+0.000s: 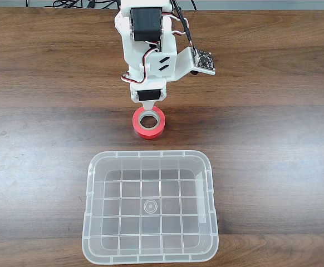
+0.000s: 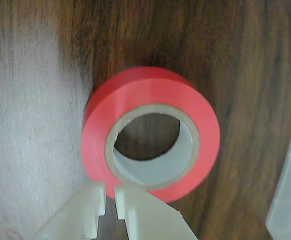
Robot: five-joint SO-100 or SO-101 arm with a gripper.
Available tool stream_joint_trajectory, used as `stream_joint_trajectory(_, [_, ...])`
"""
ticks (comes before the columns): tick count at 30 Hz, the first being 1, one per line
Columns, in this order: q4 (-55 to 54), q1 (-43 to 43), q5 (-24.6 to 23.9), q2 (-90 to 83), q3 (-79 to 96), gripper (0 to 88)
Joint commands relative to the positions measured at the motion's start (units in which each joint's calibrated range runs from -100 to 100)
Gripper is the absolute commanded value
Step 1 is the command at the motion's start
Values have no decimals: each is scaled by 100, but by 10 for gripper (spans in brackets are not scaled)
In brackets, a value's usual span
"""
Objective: Grab the tape and place it in the box.
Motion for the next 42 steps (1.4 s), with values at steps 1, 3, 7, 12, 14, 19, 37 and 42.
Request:
stream_joint_trajectory(1, [-207,29,-34,62,-430,17])
stream_joint_trajectory(3, [-207,29,-49,135,-430,17])
stream_joint_trajectory(7, [-207,21,-55,127,-430,21])
stream_joint_trajectory(12, [-190,51,-28,38,-88,163])
stream_joint_trajectory(14, [-207,51,-28,38,61,199])
stream_joint_trajectory(19, [-216,102,-34,38,184,199])
stream_joint_trajectory(37, [-1166,95,35,135,1200,127])
stream_joint_trajectory(42, [-1269,87,61,143,1209,96])
